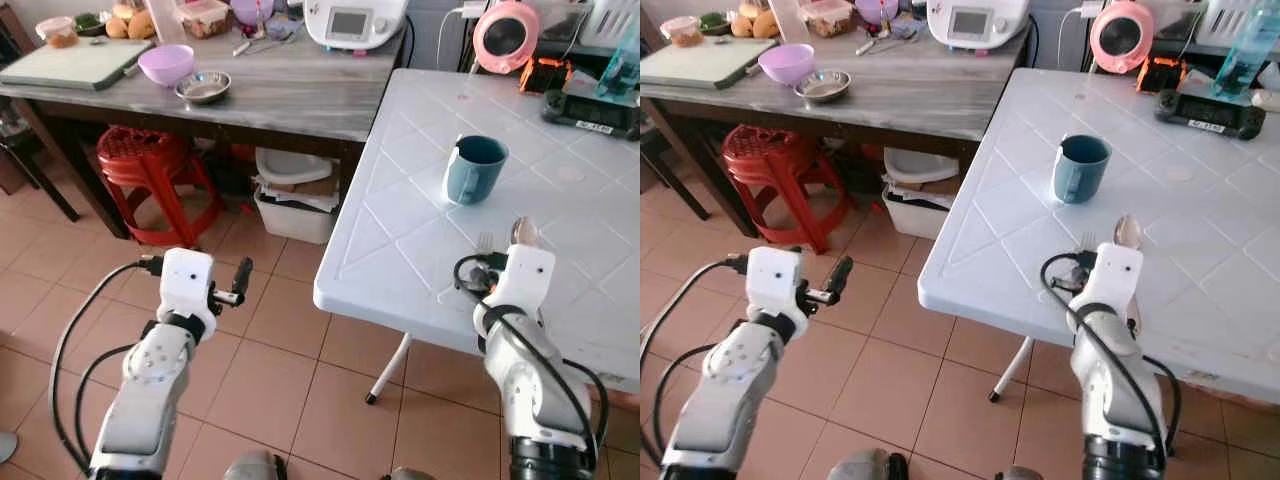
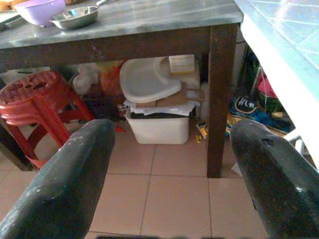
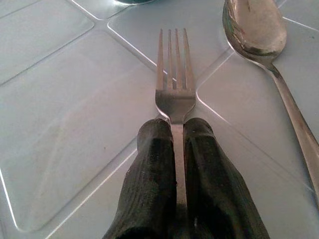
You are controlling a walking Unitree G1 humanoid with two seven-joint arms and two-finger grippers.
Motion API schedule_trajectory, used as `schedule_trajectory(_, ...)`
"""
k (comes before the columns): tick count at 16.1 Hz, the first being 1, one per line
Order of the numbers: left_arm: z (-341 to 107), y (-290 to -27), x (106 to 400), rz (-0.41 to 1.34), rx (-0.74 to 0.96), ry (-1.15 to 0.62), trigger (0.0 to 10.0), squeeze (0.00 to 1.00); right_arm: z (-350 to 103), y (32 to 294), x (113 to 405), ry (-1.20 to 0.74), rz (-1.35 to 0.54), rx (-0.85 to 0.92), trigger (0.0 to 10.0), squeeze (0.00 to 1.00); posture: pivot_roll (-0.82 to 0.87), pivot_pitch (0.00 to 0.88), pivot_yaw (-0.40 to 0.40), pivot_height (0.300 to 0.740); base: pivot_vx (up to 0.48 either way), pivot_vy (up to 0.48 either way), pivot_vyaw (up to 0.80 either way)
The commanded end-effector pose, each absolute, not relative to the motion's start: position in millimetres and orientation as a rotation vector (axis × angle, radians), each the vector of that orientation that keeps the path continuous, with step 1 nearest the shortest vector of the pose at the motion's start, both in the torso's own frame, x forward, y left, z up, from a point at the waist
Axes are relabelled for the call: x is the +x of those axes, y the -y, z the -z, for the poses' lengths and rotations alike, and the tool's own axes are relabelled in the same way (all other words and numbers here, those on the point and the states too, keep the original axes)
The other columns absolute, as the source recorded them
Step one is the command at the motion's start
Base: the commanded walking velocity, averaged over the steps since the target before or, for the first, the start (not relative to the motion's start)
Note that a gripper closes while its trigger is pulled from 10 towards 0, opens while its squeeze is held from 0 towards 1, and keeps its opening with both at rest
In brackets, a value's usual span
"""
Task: Setting the table
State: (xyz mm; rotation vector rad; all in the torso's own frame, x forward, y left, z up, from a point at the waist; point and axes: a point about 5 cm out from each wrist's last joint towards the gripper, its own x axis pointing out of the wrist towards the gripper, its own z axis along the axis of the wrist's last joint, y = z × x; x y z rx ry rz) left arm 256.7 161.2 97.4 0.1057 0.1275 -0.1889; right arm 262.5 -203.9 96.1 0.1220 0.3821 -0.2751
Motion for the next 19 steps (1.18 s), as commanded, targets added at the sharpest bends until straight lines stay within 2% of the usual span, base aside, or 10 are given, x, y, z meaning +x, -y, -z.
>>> schedule_trajectory(1, -98.9, -165.7, 261.3, 0.152, 0.119, -0.107, 10.0, 0.00, -87.5, 203.6, 256.8, -0.414, 0.296, 0.103, 3.4, 0.00, -0.05, 0.000, 0.064, 0.740, 0.000, 0.000, 0.00)
schedule_trajectory(2, -98.5, -166.8, 262.6, 0.138, 0.113, -0.106, 10.0, 0.00, -87.9, 204.2, 256.4, -0.406, 0.302, 0.103, 3.4, 0.00, -0.05, 0.000, 0.064, 0.740, 0.000, 0.000, 0.00)
schedule_trajectory(3, -97.9, -166.7, 263.3, 0.129, 0.099, -0.107, 10.0, 0.00, -87.9, 205.3, 255.3, -0.398, 0.302, 0.092, 7.0, 0.00, -0.05, 0.000, 0.059, 0.740, 0.000, 0.000, 0.00)
schedule_trajectory(4, -98.4, -164.2, 265.6, 0.137, 0.093, -0.095, 10.0, 0.00, -88.7, 207.6, 253.0, -0.352, 0.329, 0.091, 10.0, 0.00, -0.05, 0.000, 0.054, 0.740, 0.000, 0.458, 0.00)
schedule_trajectory(10, -98.3, -153.5, 276.3, 0.125, 0.100, -0.037, 10.0, 0.00, -104.9, 207.3, 260.4, -0.167, 0.311, 0.071, 10.0, 0.00, -0.05, 0.000, 0.033, 0.740, 0.000, 0.480, 0.00)
schedule_trajectory(13, -104.9, -146.3, 283.4, 0.094, 0.111, 0.034, 10.0, 0.00, -121.8, 208.1, 264.2, -0.010, 0.286, -0.036, 10.0, 0.00, -0.04, 0.000, 0.027, 0.740, 0.000, 0.480, 0.00)
schedule_trajectory(17, -111.0, -149.5, 286.0, 0.043, 0.106, 0.094, 10.0, 0.00, -131.0, 205.3, 255.4, 0.106, 0.293, -0.165, 10.0, 0.00, -0.05, 0.000, 0.034, 0.740, 0.000, 0.480, 0.00)
schedule_trajectory(19, -113.2, -148.6, 283.3, 0.046, 0.111, 0.111, 10.0, 0.00, -126.8, 203.2, 247.0, 0.104, 0.310, -0.156, 10.0, 0.00, -0.05, 0.000, 0.041, 0.740, 0.000, 0.480, 0.00)
